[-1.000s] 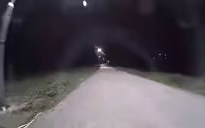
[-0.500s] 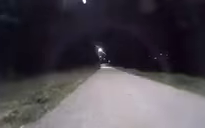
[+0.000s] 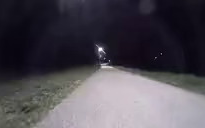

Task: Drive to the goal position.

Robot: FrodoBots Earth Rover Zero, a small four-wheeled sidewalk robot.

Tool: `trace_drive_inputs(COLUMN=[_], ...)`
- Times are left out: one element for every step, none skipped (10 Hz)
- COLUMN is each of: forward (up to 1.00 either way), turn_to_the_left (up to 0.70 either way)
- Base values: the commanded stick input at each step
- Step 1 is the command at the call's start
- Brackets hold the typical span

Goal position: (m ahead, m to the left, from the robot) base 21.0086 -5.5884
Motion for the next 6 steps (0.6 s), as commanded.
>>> trace_drive_inputs(forward=[0.70, 0.70, 0.70, 0.70, 0.70, 0.70], turn_to_the_left=[0.00, -0.02, -0.07, -0.11, -0.13, -0.14])
